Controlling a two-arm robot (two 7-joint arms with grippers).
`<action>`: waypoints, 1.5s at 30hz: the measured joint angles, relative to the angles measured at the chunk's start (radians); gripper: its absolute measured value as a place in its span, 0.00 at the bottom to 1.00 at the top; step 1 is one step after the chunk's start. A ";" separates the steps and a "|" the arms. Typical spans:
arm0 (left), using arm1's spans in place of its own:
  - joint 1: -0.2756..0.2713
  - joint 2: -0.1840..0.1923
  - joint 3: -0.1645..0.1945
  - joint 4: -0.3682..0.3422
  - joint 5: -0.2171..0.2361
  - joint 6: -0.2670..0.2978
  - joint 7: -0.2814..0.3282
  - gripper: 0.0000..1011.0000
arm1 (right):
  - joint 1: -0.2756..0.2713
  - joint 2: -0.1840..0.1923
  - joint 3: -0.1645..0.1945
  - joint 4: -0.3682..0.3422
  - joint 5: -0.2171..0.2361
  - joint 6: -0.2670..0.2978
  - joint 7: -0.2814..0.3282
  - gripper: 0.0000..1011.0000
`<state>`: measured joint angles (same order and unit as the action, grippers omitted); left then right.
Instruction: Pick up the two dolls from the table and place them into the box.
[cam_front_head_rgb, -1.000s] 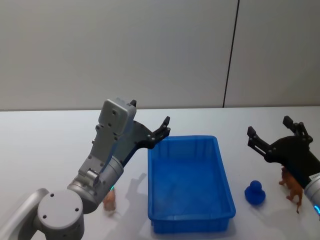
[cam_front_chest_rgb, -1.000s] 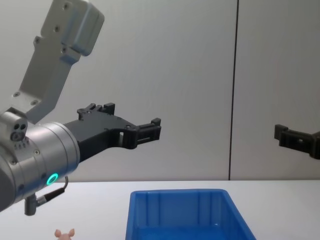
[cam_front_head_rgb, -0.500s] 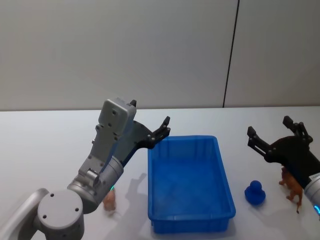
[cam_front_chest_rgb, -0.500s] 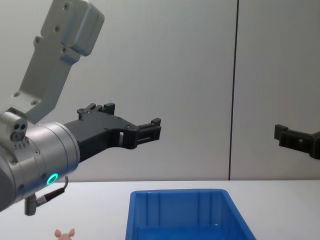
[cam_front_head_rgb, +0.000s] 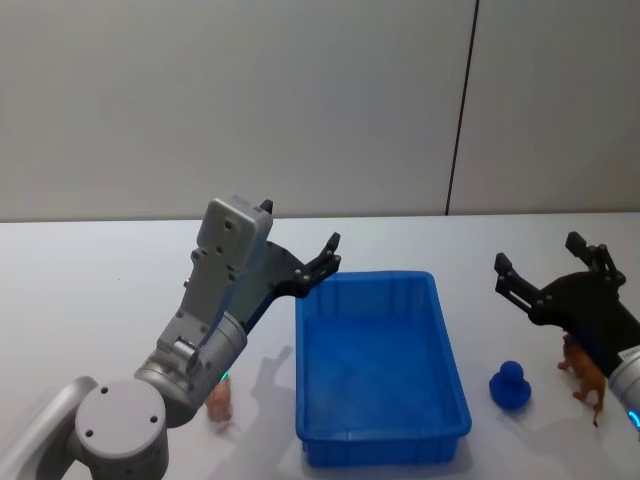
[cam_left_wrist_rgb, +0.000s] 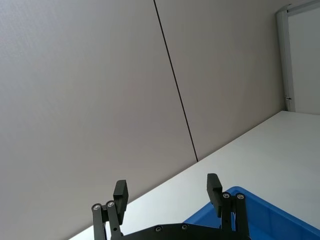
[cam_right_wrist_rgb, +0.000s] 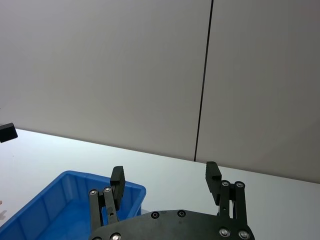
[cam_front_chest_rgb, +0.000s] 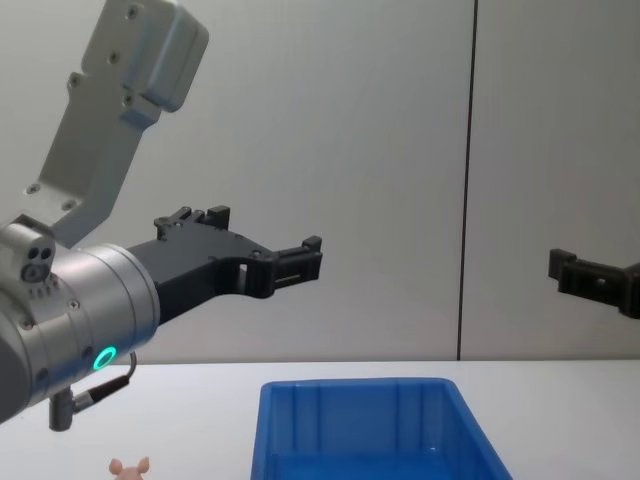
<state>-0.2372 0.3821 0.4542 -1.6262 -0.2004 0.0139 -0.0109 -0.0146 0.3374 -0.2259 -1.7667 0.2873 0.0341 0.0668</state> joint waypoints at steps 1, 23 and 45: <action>0.000 0.000 0.000 0.000 0.000 0.000 0.000 0.99 | 0.000 0.000 0.000 0.000 0.000 0.000 0.000 0.99; 0.000 0.000 0.000 0.000 0.000 0.000 0.000 0.99 | -0.035 0.031 0.021 -0.023 0.011 0.012 -0.035 0.99; 0.000 0.000 0.000 0.000 0.000 0.000 0.000 0.99 | -0.124 0.133 0.105 -0.067 0.052 0.237 -0.175 0.99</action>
<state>-0.2372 0.3821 0.4542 -1.6262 -0.2004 0.0138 -0.0110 -0.1382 0.4703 -0.1213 -1.8336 0.3394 0.2715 -0.1083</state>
